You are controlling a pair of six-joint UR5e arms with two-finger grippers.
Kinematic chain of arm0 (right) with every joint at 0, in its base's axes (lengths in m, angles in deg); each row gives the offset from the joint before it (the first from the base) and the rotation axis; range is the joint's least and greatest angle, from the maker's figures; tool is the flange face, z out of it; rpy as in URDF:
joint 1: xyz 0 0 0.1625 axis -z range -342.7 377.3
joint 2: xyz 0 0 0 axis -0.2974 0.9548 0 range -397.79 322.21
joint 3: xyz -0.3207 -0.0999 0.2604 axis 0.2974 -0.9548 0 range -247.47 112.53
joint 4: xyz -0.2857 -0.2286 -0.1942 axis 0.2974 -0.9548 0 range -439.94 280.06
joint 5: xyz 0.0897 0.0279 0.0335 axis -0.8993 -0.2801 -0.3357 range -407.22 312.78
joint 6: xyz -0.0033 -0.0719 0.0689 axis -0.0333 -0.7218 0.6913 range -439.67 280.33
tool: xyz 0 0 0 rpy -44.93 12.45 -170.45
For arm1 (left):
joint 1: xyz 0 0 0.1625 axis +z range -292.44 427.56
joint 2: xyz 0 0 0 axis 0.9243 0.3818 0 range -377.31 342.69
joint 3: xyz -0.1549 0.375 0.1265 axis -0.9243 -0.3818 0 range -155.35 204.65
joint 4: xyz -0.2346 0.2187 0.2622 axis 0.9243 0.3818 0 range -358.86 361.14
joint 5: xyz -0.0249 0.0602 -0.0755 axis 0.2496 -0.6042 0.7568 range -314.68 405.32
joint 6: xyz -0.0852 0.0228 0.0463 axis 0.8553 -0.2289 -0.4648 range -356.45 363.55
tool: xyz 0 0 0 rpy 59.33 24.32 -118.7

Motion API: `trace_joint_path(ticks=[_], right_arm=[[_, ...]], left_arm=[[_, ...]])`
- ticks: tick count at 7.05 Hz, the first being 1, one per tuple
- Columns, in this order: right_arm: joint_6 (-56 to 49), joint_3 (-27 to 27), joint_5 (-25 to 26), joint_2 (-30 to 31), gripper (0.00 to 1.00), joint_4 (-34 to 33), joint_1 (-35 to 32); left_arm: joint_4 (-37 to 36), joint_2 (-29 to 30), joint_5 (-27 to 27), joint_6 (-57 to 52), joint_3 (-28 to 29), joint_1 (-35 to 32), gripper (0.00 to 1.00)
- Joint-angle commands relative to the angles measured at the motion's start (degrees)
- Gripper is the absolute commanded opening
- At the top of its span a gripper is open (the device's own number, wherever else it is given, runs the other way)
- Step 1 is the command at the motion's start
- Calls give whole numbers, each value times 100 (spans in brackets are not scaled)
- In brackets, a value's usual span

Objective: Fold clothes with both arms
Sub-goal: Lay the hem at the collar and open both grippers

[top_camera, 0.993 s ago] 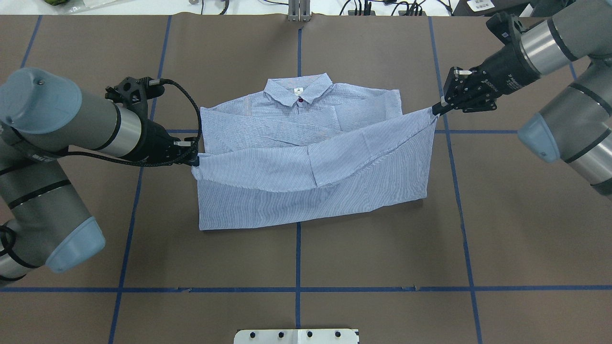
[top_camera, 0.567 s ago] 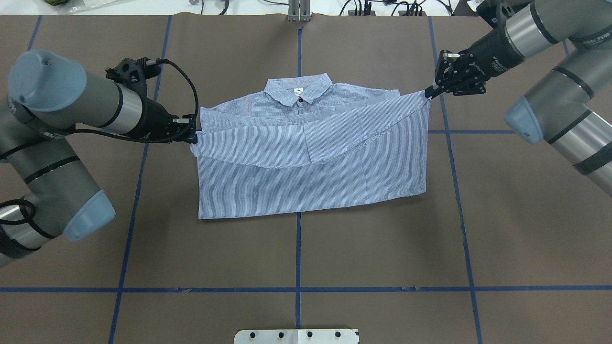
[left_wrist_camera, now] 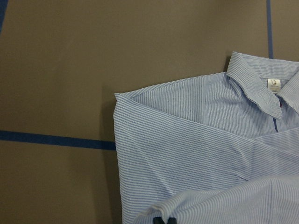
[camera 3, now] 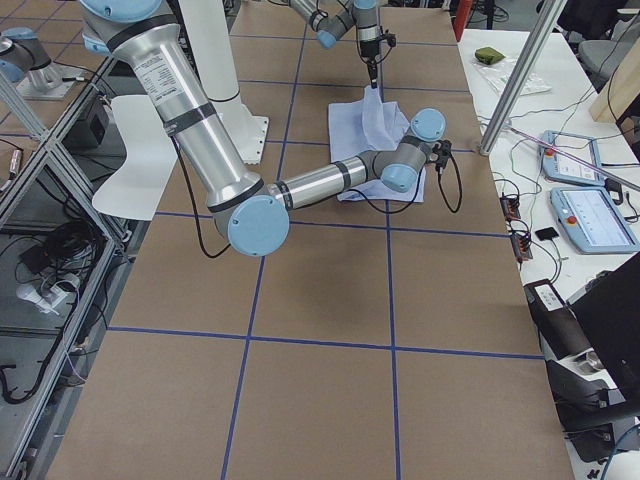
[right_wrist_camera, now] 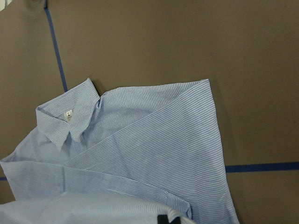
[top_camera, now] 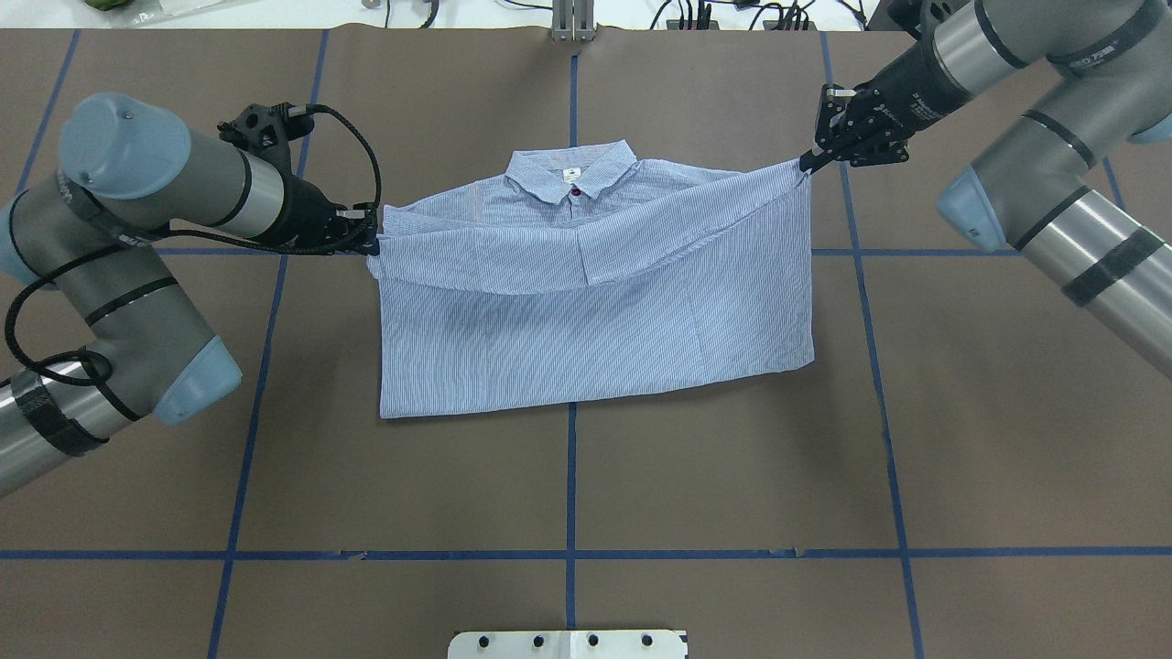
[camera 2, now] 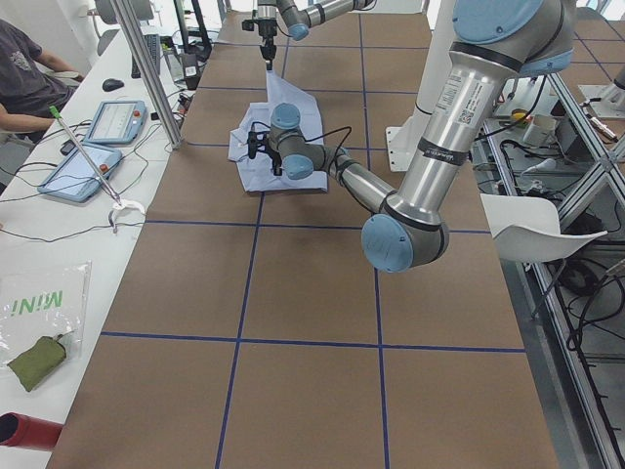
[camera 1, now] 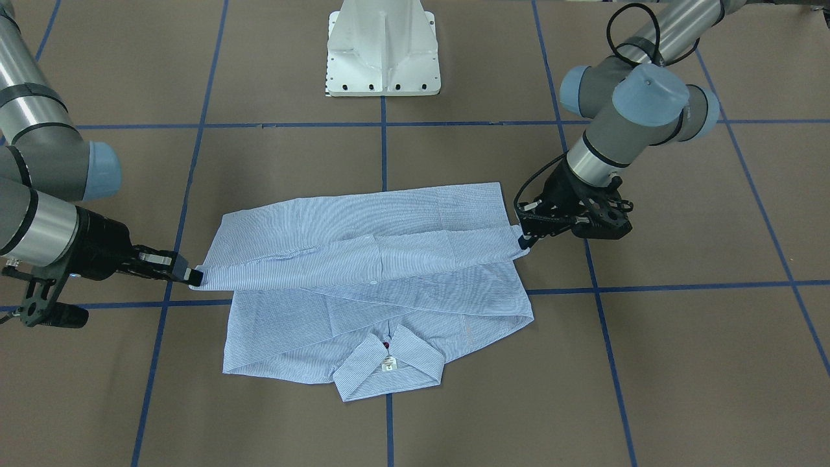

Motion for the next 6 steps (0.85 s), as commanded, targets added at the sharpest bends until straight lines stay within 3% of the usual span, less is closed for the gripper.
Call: trace_joint_path(ticks=[1, 6], right_arm=[[-125, -251, 116, -84, 0, -3, 53], [-178, -348, 213, -242, 0, -3, 115]], left_arm=[[162, 3, -1, 0, 231, -28, 0], [171, 82, -9, -106, 275, -28, 0]])
